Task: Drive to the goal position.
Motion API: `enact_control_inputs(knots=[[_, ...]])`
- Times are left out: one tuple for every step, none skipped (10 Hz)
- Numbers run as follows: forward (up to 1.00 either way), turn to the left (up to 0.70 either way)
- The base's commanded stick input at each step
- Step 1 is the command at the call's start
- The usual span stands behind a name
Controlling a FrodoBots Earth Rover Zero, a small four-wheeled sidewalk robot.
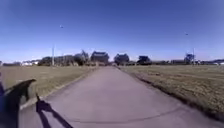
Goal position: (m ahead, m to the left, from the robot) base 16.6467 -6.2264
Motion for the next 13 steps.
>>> enact_control_inputs(knots=[[0.7,0.0],[0.7,0.0],[0.7,0.0],[0.7,0.0],[0.7,0.0],[0.7,0.0],[0.7,0.0],[0.7,0.0],[0.7,0.0],[0.7,0.0],[0.7,0.0],[0.7,0.0],[0.7,0.0]])
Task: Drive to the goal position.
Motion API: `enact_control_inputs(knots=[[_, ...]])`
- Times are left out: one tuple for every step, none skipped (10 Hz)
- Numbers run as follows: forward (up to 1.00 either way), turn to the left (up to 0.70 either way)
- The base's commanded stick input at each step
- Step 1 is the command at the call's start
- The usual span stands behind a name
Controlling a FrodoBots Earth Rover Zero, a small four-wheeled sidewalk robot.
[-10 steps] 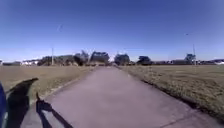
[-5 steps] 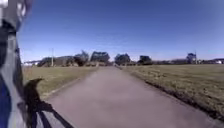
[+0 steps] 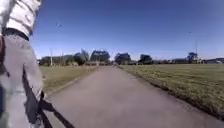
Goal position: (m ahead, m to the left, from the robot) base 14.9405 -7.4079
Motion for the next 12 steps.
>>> enact_control_inputs(knots=[[0.7,0.0],[0.7,0.0],[0.7,0.0],[0.7,0.0],[0.7,0.0],[0.7,0.0],[0.7,0.0],[0.7,0.0],[0.7,0.0],[0.7,0.0],[0.26,0.0],[0.05,0.0]])
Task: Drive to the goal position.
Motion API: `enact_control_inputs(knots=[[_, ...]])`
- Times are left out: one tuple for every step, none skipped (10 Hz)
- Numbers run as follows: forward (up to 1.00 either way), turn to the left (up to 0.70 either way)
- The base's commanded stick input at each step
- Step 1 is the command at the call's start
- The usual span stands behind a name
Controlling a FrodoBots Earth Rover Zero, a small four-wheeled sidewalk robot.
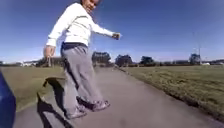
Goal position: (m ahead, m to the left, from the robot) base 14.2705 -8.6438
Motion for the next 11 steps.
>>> enact_control_inputs(knots=[[0.0,0.0],[0.0,0.0],[0.0,0.0],[0.0,0.0],[0.05,0.0],[0.0,0.0],[0.0,0.0],[0.0,0.0],[0.0,0.0],[0.02,0.0],[0.03,0.0]])
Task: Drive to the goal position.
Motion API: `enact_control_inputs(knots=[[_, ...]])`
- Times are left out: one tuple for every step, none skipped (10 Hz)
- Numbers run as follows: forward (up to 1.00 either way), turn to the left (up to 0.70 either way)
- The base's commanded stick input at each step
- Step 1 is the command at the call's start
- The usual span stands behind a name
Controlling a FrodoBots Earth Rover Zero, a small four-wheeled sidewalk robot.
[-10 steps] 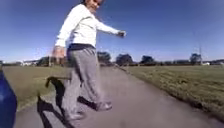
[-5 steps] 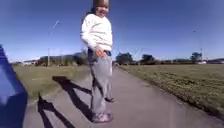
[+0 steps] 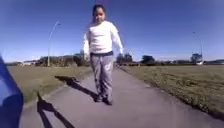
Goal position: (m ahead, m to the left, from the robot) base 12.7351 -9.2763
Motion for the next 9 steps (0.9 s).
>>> enact_control_inputs(knots=[[0.0,0.0],[0.0,0.0],[0.0,0.0],[0.0,0.0],[0.0,0.0],[0.0,0.0],[0.0,0.0],[0.0,0.0],[0.0,0.0]])
